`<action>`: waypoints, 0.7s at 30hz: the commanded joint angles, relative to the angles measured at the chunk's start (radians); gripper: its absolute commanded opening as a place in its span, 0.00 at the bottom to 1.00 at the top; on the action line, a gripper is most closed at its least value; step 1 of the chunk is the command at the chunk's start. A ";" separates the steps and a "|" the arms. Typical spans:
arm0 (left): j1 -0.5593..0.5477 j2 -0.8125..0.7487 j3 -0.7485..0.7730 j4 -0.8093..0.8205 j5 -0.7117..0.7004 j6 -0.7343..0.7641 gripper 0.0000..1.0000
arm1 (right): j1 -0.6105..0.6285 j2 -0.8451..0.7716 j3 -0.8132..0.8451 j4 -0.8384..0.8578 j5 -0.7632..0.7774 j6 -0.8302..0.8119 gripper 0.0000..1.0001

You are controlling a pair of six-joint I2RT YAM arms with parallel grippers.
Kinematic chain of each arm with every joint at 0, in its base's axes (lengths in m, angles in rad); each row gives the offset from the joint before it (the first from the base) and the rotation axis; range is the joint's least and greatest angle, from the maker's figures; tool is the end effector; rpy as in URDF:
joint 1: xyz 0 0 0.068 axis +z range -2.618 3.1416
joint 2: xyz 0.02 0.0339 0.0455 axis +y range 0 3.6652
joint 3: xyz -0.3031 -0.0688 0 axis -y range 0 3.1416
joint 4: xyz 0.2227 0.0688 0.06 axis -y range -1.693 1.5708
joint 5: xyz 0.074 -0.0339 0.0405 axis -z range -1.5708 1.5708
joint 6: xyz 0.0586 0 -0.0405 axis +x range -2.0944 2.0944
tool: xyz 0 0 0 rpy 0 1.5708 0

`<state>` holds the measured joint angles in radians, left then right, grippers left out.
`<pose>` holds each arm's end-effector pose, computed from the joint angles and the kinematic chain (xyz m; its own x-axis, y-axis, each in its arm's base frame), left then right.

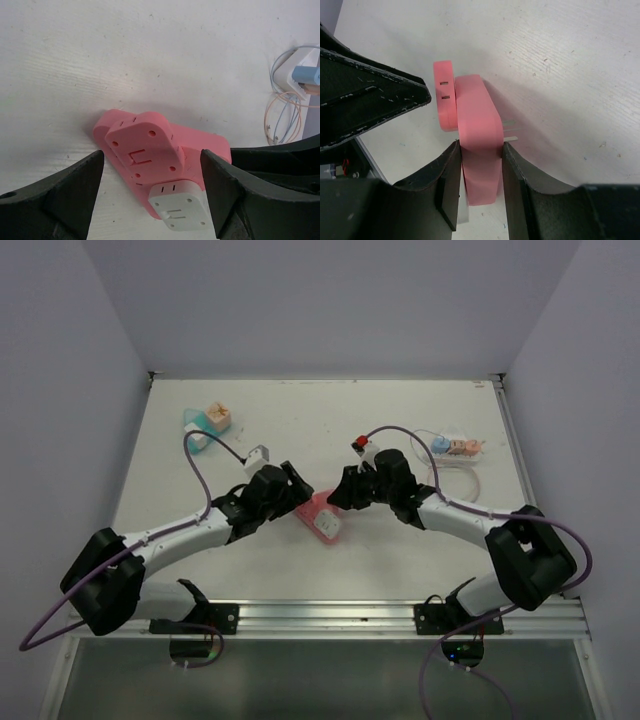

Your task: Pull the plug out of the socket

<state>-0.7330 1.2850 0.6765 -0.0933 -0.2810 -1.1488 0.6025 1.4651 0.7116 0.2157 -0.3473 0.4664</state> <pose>0.1975 -0.1559 0.2421 -0.6394 -0.6037 -0.4761 -0.2389 0.7446 -0.6234 0.2378 0.1878 0.2402 -0.7249 0.0146 -0.6887 -0.5013 0.6746 0.5419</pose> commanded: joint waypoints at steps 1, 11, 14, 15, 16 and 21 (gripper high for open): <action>0.007 0.039 0.058 0.046 -0.030 -0.035 0.81 | 0.005 -0.041 -0.008 0.010 0.065 -0.026 0.00; 0.009 0.145 0.091 0.004 -0.037 -0.042 0.72 | 0.016 -0.055 -0.008 -0.010 0.106 -0.035 0.00; 0.011 0.142 0.061 0.012 -0.034 -0.039 0.69 | 0.016 -0.063 -0.014 -0.013 0.132 -0.032 0.00; 0.011 0.136 0.054 0.020 -0.030 -0.035 0.68 | 0.017 -0.068 -0.017 -0.013 0.137 -0.031 0.00; 0.012 0.132 0.045 0.023 -0.027 -0.037 0.67 | 0.016 -0.066 -0.017 -0.015 0.143 -0.029 0.00; 0.024 0.096 -0.020 0.033 -0.024 -0.042 0.64 | 0.016 -0.058 -0.021 -0.022 0.175 -0.011 0.00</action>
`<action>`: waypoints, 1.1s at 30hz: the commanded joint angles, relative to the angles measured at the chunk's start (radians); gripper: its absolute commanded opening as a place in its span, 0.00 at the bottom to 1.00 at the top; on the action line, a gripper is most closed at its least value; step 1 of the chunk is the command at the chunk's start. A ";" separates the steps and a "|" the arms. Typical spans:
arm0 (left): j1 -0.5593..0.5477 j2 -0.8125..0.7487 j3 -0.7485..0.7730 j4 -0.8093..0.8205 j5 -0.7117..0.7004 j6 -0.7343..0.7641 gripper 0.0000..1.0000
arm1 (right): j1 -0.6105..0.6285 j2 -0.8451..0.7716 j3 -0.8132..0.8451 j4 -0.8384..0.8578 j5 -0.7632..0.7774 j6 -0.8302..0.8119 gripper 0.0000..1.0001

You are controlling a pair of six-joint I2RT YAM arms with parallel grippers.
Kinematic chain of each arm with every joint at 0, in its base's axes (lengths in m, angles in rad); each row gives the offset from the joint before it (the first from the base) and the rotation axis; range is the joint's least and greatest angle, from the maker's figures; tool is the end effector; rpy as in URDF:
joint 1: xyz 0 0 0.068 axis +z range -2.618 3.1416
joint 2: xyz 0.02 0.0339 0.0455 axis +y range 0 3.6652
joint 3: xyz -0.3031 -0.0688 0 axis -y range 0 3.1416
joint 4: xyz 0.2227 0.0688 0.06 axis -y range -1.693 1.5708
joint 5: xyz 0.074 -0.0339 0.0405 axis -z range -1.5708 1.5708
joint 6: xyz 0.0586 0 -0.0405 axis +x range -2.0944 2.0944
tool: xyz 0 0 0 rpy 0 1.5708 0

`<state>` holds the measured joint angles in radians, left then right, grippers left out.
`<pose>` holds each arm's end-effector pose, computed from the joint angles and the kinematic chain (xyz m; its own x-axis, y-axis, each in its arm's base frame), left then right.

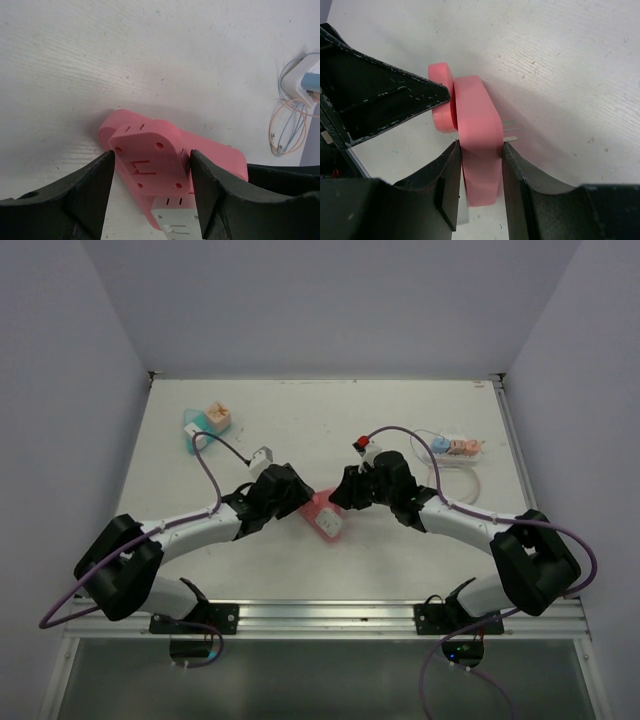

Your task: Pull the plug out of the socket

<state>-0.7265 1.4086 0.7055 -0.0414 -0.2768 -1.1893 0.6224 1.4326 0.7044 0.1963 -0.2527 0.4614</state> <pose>0.2167 -0.1711 0.2261 -0.6422 -0.6237 -0.4457 -0.2881 0.7352 -0.6136 0.2328 0.1851 0.2440 -0.6982 0.0295 -0.7153 -0.4788 0.7236 0.4972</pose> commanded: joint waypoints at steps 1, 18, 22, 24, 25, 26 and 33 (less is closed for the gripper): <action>0.021 -0.037 -0.057 -0.020 -0.030 -0.001 0.64 | -0.004 -0.031 -0.016 -0.003 0.085 0.000 0.00; 0.061 -0.151 -0.253 0.044 0.007 -0.004 0.64 | -0.006 -0.021 -0.011 -0.026 0.116 0.039 0.00; 0.071 -0.172 -0.285 0.081 0.027 -0.003 0.65 | -0.006 -0.023 -0.010 -0.031 0.116 0.042 0.00; 0.079 -0.184 -0.304 0.089 0.033 -0.003 0.65 | -0.004 -0.023 -0.010 -0.034 0.118 0.040 0.00; 0.082 -0.189 -0.316 0.090 0.039 -0.003 0.65 | -0.006 -0.023 -0.010 -0.034 0.118 0.040 0.00; 0.084 -0.198 -0.322 0.095 0.041 -0.006 0.65 | -0.006 -0.023 -0.010 -0.034 0.118 0.042 0.00; 0.104 -0.243 -0.365 0.109 0.053 -0.010 0.65 | -0.006 -0.017 -0.006 -0.029 0.109 0.046 0.00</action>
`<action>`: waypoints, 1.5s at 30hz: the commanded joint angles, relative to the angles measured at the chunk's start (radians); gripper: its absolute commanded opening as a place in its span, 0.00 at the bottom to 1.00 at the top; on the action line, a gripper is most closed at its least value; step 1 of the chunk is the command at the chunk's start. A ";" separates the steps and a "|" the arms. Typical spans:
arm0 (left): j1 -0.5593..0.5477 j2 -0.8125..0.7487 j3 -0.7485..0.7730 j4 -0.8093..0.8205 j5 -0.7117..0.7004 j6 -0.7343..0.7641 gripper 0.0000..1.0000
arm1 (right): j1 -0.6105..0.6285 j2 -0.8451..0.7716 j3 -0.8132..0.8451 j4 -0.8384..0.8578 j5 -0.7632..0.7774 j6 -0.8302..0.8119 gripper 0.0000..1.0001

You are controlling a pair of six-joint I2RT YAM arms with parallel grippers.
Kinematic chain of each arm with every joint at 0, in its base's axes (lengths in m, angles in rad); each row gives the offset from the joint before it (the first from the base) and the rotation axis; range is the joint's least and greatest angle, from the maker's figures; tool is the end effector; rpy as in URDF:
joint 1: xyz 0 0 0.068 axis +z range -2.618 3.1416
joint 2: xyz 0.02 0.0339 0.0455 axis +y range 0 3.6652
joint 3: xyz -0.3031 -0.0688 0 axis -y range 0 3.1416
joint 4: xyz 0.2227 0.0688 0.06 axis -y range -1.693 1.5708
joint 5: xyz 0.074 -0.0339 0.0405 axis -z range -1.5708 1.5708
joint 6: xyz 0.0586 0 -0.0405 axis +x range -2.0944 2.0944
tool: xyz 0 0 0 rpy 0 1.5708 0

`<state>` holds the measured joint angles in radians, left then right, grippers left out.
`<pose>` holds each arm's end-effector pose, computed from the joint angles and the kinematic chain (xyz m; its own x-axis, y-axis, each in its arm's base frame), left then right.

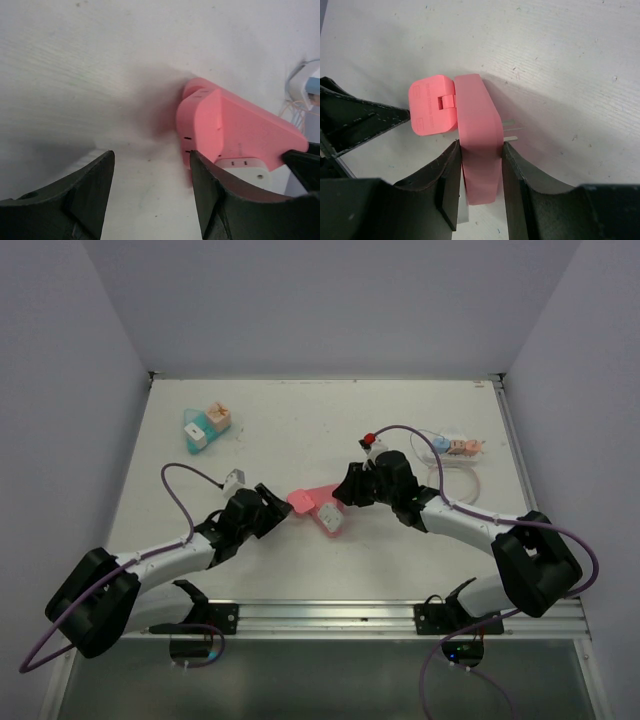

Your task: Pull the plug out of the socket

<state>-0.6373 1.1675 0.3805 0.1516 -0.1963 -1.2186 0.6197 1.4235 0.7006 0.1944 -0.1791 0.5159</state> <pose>0.1728 -0.1137 0.1989 -0.5939 -0.7057 -0.3863 -0.2899 0.6356 -0.7155 0.2348 0.1804 0.2446 -0.7008 0.0963 -0.7069 -0.4036 0.7635 0.5041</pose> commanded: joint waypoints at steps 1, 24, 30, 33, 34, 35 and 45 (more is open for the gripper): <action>0.014 -0.005 -0.048 -0.077 -0.022 0.018 0.65 | -0.003 -0.009 -0.003 -0.027 0.032 -0.008 0.00; 0.028 0.087 -0.023 0.244 0.119 0.005 0.74 | -0.003 -0.011 -0.006 0.011 -0.016 0.006 0.00; 0.036 0.179 -0.003 0.347 0.161 -0.009 0.63 | -0.003 -0.015 -0.012 0.014 -0.019 0.010 0.00; 0.037 0.181 0.001 0.368 0.161 -0.007 0.60 | -0.002 -0.014 -0.016 0.017 -0.020 0.010 0.00; 0.037 0.181 -0.002 0.376 0.163 -0.007 0.59 | -0.003 -0.014 -0.018 0.017 -0.022 0.010 0.00; 0.037 0.181 0.000 0.384 0.166 -0.009 0.59 | -0.003 -0.015 -0.021 0.020 -0.023 0.012 0.00; 0.041 0.195 -0.020 0.479 0.219 -0.033 0.50 | -0.003 -0.023 -0.024 0.025 -0.030 0.018 0.00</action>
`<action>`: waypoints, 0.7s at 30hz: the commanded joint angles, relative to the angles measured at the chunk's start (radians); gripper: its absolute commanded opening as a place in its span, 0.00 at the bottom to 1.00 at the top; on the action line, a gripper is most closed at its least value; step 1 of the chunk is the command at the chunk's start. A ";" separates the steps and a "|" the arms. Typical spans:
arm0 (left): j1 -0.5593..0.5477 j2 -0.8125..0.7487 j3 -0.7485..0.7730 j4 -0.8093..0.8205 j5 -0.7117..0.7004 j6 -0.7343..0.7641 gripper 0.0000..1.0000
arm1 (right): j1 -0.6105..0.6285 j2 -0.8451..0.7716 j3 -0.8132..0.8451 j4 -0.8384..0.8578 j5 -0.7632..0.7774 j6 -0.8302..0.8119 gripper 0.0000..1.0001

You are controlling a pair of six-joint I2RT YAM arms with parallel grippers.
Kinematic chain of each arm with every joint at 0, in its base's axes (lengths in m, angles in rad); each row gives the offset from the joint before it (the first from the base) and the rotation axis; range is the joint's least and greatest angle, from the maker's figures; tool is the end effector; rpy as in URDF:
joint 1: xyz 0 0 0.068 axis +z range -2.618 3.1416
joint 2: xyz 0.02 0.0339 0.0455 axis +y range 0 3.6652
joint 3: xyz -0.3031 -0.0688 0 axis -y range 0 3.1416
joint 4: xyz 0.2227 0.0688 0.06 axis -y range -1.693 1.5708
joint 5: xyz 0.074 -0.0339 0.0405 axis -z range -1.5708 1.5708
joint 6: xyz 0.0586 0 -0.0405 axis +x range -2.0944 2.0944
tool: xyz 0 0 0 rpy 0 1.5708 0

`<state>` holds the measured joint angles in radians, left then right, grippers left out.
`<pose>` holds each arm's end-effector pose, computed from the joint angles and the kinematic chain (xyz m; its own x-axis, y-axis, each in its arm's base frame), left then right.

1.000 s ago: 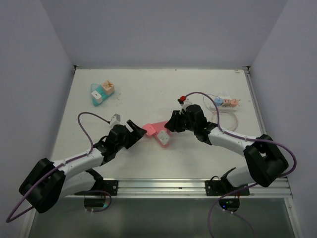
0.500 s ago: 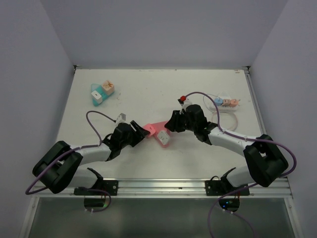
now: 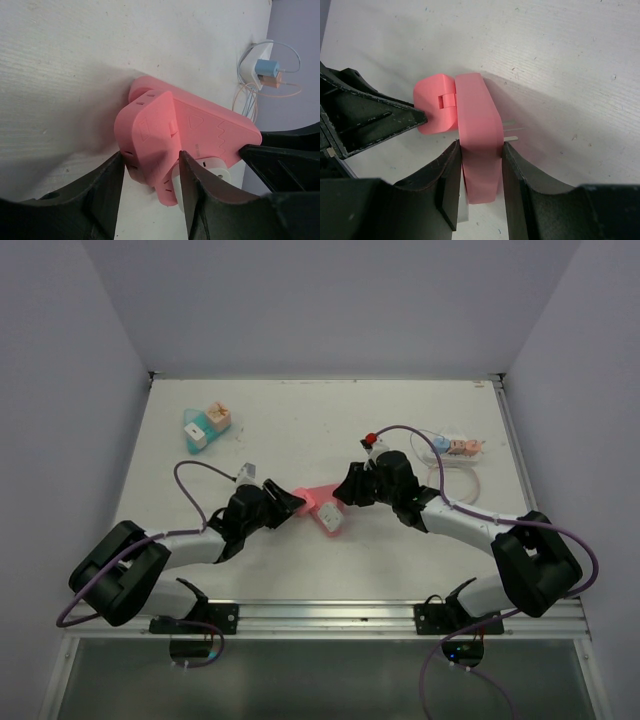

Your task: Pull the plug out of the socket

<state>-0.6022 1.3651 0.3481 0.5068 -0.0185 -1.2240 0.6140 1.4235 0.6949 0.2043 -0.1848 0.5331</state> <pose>0.2000 -0.1362 0.1876 -0.6569 -0.6895 -0.3051 -0.1905 0.5433 -0.8176 0.2354 0.1791 0.2439 -0.7063 0.1133 -0.6988 -0.3918 0.7596 0.5192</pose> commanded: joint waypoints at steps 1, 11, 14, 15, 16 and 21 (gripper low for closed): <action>0.005 -0.006 0.009 0.128 0.046 -0.032 0.50 | 0.003 -0.023 -0.020 0.015 -0.024 -0.001 0.00; 0.005 -0.060 0.020 0.096 0.035 -0.022 0.48 | 0.003 -0.018 -0.021 0.020 -0.024 0.002 0.00; 0.007 -0.043 0.020 0.093 0.035 -0.017 0.54 | 0.003 -0.014 -0.021 0.020 -0.028 0.004 0.00; 0.007 -0.037 0.020 0.099 0.037 -0.017 0.54 | 0.003 -0.014 -0.021 0.021 -0.030 0.005 0.00; 0.007 -0.032 0.020 0.102 0.038 -0.017 0.55 | 0.003 -0.015 -0.021 0.021 -0.030 0.005 0.00; 0.007 0.003 0.025 0.104 0.034 -0.009 0.56 | 0.003 -0.015 -0.021 0.024 -0.033 0.011 0.00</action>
<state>-0.5964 1.3483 0.3481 0.5385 0.0147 -1.2381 0.6094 1.4235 0.6853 0.2199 -0.1879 0.5415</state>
